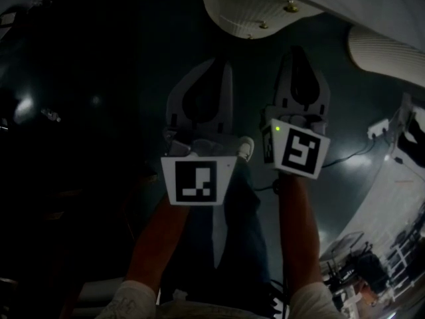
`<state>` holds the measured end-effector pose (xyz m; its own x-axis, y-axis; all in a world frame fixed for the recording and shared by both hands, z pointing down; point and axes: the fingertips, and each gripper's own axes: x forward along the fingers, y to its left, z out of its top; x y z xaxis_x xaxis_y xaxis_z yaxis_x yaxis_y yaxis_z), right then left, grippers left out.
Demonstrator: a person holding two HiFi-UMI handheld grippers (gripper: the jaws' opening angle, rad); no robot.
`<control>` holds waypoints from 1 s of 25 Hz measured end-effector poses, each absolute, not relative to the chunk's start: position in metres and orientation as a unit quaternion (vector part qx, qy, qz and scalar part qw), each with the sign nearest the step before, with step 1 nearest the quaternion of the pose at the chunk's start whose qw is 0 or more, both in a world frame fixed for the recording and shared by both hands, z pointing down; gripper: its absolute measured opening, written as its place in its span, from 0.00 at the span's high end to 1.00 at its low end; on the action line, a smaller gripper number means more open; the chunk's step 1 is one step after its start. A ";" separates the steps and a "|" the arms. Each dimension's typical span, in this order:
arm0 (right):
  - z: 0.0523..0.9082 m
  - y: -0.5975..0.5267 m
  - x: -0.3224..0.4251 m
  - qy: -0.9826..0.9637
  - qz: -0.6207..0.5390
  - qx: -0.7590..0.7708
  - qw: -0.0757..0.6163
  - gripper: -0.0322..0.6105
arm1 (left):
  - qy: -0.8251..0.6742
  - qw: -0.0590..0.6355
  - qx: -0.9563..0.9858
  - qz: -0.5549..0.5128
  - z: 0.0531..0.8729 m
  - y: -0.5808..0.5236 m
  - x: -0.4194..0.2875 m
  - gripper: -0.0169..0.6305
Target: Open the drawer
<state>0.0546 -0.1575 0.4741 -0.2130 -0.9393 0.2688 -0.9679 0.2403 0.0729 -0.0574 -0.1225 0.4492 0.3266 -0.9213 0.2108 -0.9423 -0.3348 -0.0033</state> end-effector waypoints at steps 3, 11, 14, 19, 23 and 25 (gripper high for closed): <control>0.474 -0.173 0.053 -0.777 0.052 0.614 0.131 0.89 | -0.574 0.056 0.813 0.087 0.447 -0.124 -0.058 0.97; 0.486 -0.214 0.045 -0.775 0.060 0.613 0.141 0.73 | -0.573 0.056 0.813 0.083 0.446 -0.125 -0.057 0.97; 0.491 -0.222 0.046 -0.772 0.065 0.616 0.141 0.71 | -0.574 0.061 0.813 0.081 0.447 -0.123 -0.057 0.97; 0.487 -0.236 0.047 -0.771 0.057 0.619 0.139 0.71 | -0.572 0.065 0.813 0.084 0.450 -0.122 -0.058 0.97; 0.486 -0.241 0.045 -0.768 0.058 0.622 0.138 0.71 | -0.570 0.071 0.814 0.089 0.453 -0.117 -0.058 0.97; 0.485 -0.242 0.046 -0.766 0.060 0.626 0.136 0.75 | -0.569 0.069 0.815 0.089 0.453 -0.118 -0.059 0.97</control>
<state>0.0455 -0.2417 0.4850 -0.1791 -0.9420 0.2837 -0.9746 0.2092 0.0793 -0.0587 -0.1177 0.4528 0.3364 -0.9150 0.2229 -0.9394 -0.3428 0.0105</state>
